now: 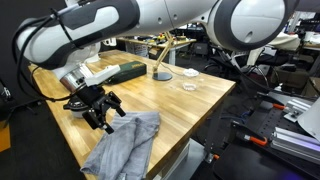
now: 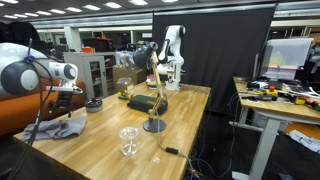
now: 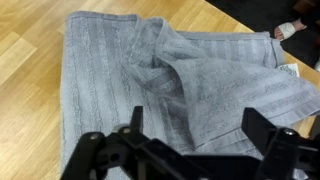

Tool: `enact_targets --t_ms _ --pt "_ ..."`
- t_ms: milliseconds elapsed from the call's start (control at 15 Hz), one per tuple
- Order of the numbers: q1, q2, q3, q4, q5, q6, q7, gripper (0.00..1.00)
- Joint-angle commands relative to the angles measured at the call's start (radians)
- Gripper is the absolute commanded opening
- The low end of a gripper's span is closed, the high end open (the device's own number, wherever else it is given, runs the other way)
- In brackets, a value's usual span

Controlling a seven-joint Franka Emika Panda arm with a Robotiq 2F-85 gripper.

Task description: Fold the grey towel from right to left

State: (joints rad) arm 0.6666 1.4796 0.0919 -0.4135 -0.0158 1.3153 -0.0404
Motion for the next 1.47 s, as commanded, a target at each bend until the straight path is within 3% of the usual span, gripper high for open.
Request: enact_targets --t_ms 0,600,1400 --pt "-0.027 0.0 0.026 -0.028 0.024 0.046 -0.047 1.0" --pt "-0.025 0.001 0.047 -0.068 0.02 0.065 -0.138 1.0" --pt "-0.028 -0.001 0.051 -0.073 0.02 0.132 -0.107 1.0"
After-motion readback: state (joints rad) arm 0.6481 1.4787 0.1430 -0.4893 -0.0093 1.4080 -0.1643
